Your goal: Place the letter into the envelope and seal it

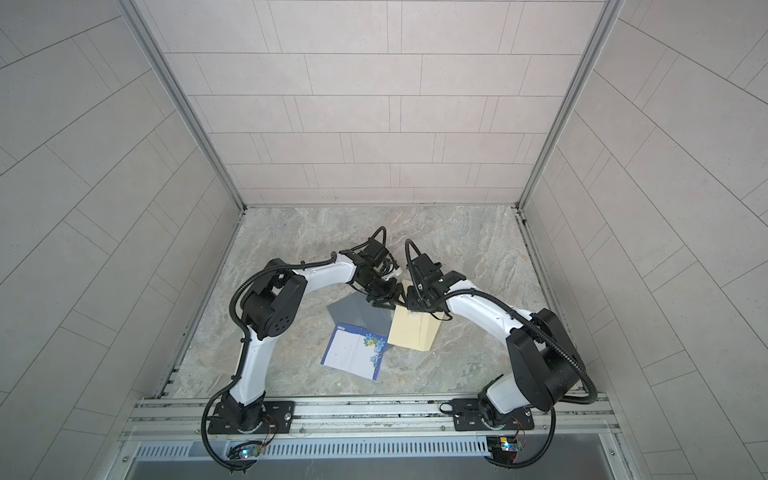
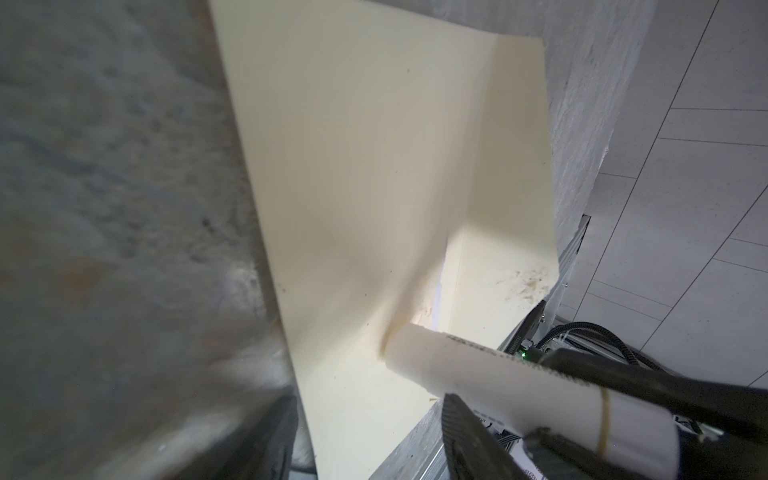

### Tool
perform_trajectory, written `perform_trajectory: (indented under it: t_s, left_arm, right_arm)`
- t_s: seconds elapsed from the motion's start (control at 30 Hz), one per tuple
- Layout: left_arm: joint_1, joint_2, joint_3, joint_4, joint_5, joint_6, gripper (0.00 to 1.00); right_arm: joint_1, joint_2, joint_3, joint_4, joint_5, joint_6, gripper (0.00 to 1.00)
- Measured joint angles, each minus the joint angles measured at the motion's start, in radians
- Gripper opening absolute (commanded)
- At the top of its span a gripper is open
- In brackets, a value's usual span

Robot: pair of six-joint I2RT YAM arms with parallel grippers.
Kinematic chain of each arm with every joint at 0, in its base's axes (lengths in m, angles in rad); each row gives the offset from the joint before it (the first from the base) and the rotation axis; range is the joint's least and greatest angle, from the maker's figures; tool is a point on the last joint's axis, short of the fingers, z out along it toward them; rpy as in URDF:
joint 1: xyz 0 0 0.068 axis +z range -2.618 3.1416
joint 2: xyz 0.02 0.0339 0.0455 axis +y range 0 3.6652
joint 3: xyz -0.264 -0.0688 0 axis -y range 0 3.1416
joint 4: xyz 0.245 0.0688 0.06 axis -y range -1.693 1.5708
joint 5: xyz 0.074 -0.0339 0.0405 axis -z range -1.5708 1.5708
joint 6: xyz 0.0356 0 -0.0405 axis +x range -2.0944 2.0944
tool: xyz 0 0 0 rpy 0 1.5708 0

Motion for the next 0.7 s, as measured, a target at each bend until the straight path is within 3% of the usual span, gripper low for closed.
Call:
perform_trajectory:
  t_s: [0.1, 0.23, 0.33, 0.43, 0.7]
  left_arm:
    - [-0.003, 0.014, 0.010, -0.001, 0.006, 0.004, 0.46]
    - [-0.002, 0.028, 0.015, -0.008, -0.011, 0.004, 0.19]
    - [-0.002, 0.035, 0.015, -0.013, -0.029, 0.000, 0.07]
    - [-0.002, 0.037, 0.015, -0.015, -0.037, -0.006, 0.00]
    - [-0.005, 0.037, 0.015, -0.016, -0.053, -0.013, 0.00]
  right_arm:
    - [0.000, -0.003, -0.004, 0.003, 0.000, 0.007, 0.00]
    - [0.000, -0.004, -0.005, 0.006, 0.005, 0.014, 0.00]
    - [0.005, -0.004, -0.005, 0.006, 0.016, 0.019, 0.00]
    - [0.024, -0.004, -0.005, 0.005, 0.042, 0.023, 0.00]
    - [0.122, 0.013, 0.010, -0.011, 0.190, 0.065, 0.00]
